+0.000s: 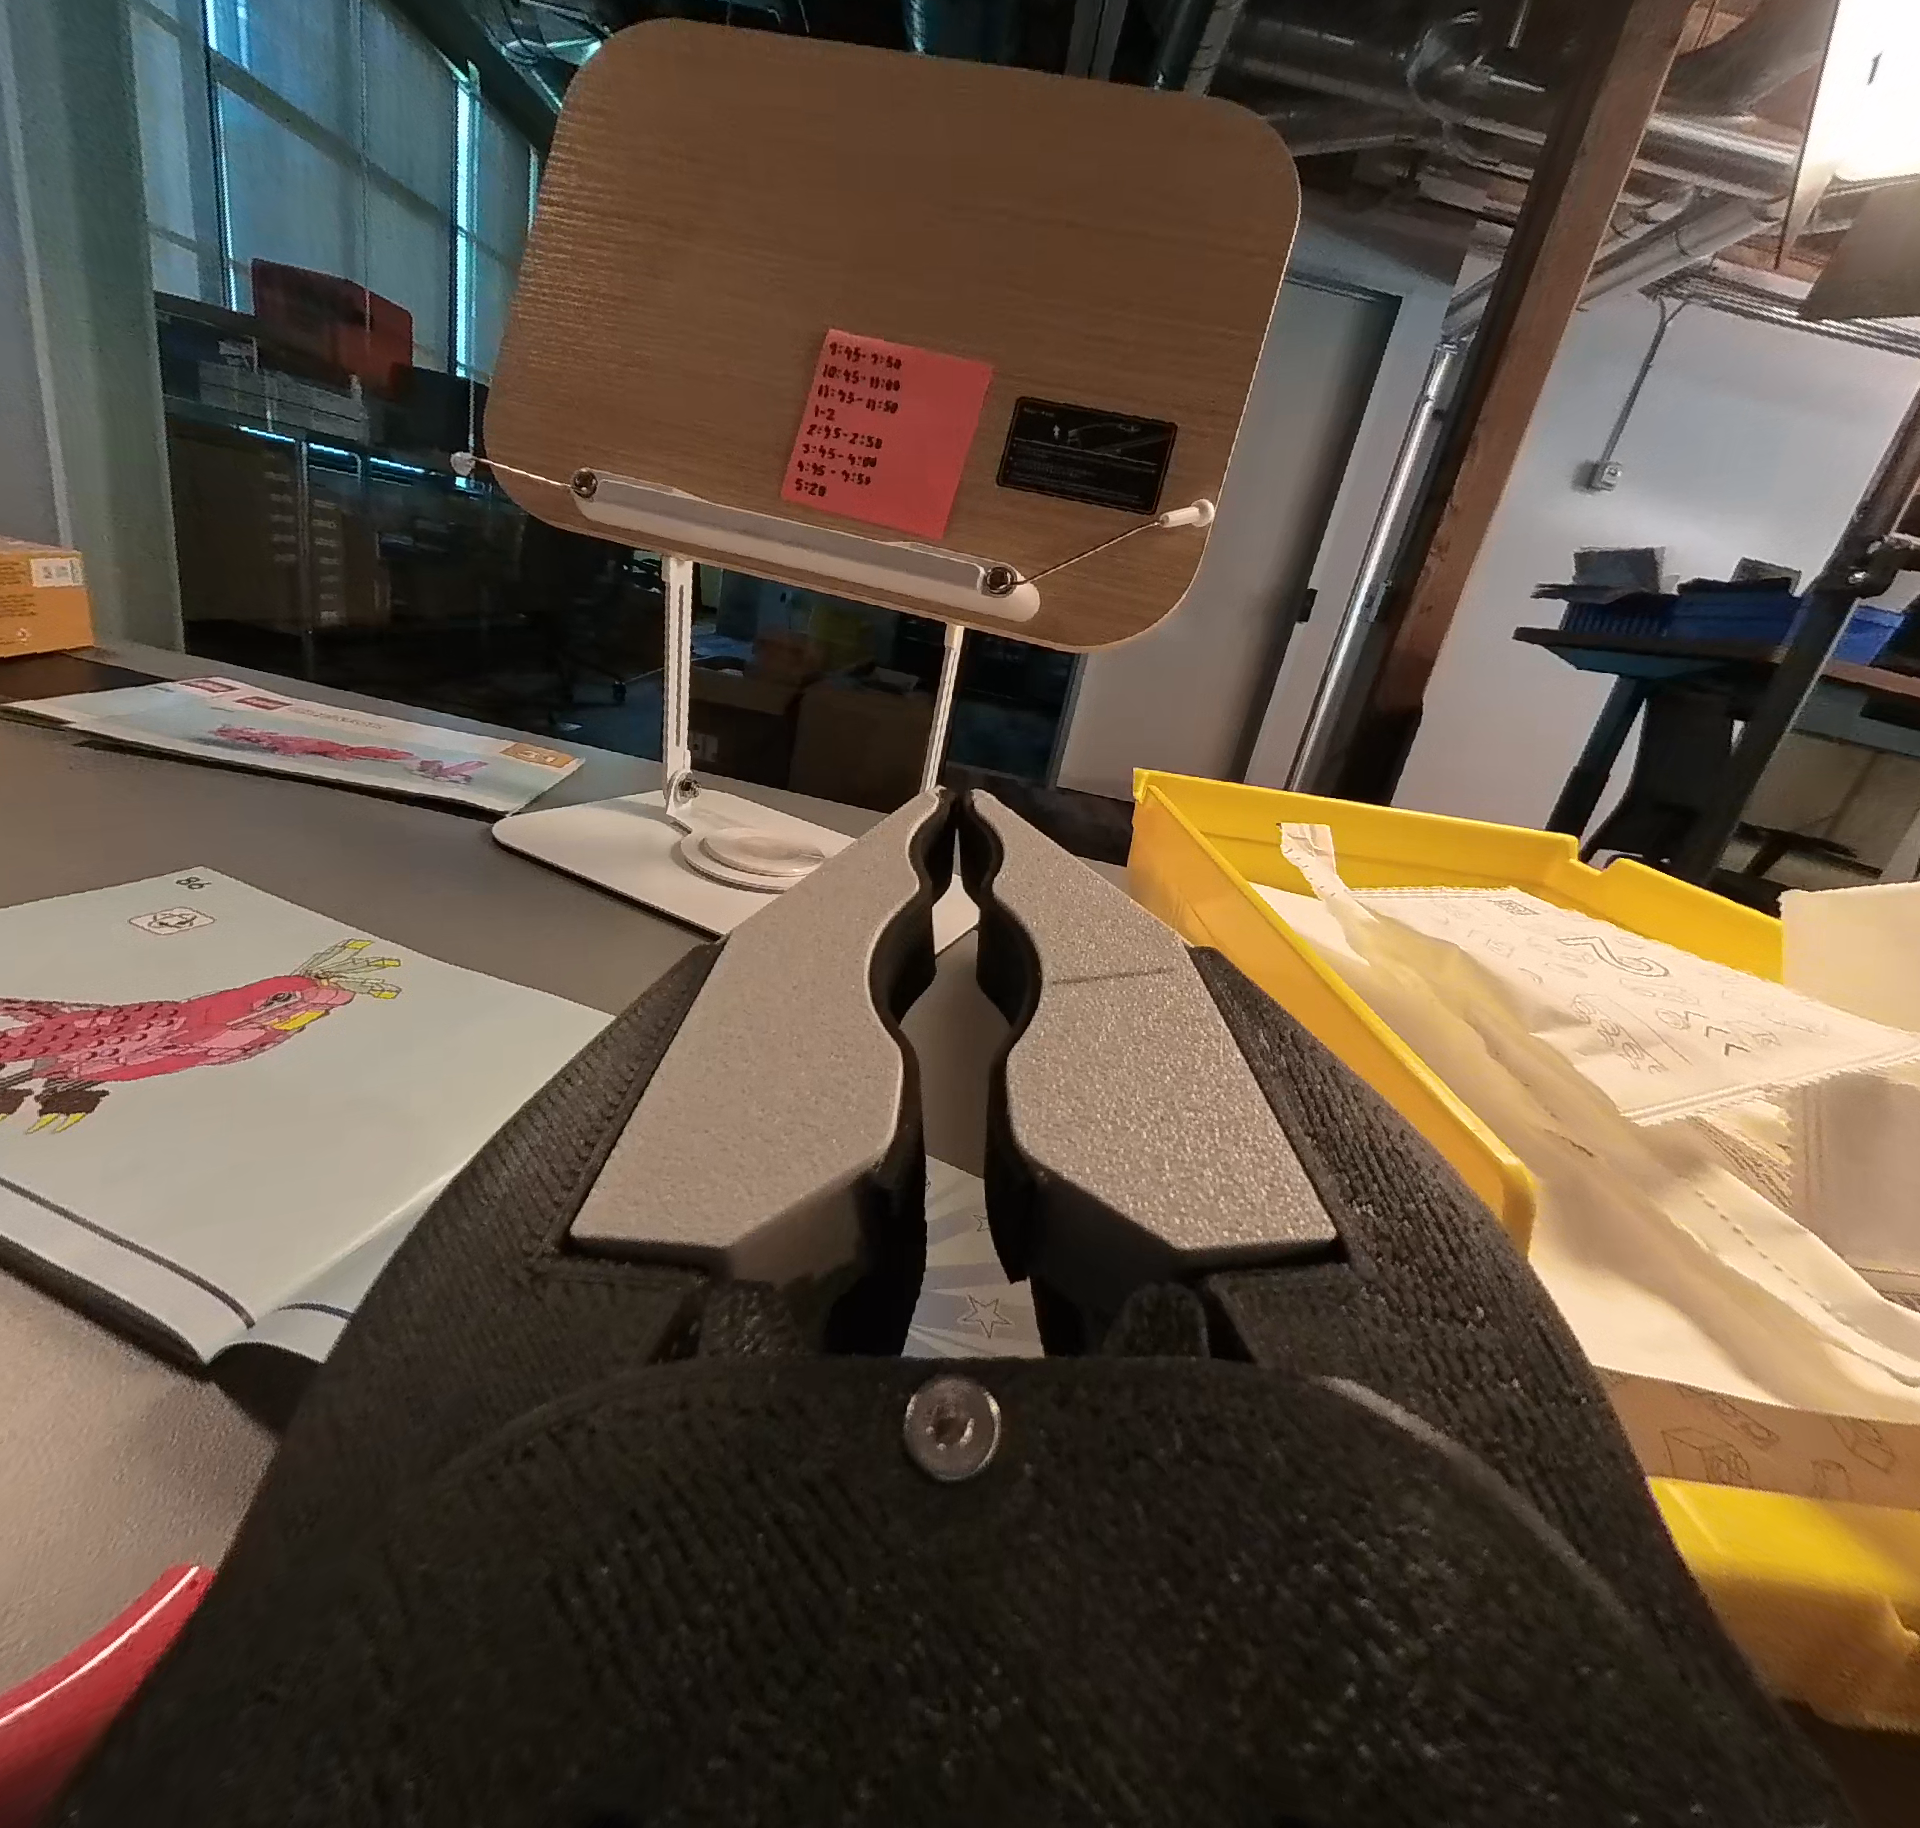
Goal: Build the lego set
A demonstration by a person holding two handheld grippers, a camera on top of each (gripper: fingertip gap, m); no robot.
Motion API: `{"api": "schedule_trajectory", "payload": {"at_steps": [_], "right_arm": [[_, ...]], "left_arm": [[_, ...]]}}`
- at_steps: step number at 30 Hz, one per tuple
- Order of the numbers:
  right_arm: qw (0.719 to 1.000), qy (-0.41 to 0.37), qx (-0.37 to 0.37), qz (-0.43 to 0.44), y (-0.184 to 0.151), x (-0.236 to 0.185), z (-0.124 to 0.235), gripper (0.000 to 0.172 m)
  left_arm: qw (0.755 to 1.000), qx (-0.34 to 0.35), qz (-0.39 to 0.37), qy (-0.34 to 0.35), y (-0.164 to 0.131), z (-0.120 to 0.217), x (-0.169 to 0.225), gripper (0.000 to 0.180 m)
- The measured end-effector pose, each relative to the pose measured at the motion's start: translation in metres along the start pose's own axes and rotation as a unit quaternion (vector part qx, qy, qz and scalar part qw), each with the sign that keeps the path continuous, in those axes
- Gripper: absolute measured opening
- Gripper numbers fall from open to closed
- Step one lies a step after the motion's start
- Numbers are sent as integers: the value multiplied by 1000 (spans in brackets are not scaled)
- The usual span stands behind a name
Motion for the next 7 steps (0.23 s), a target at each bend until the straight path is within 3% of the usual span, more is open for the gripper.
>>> {"api": "schedule_trajectory", "payload": {"at_steps": [7], "right_arm": [[1000, 1, 1, -2, 0, 0, 0, 0]], "left_arm": [[995, 53, 84, 17, 4, 10, -16, 0]]}}
Point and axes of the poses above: each gripper's, where its closed fingertips meet, z back along the fingers, y out of its top, x = y × z across the jaws, the point moved 4 cm from there along z, back along the fingers, and after that the axes turned 11 degrees about -y, right-handed, at the moved point
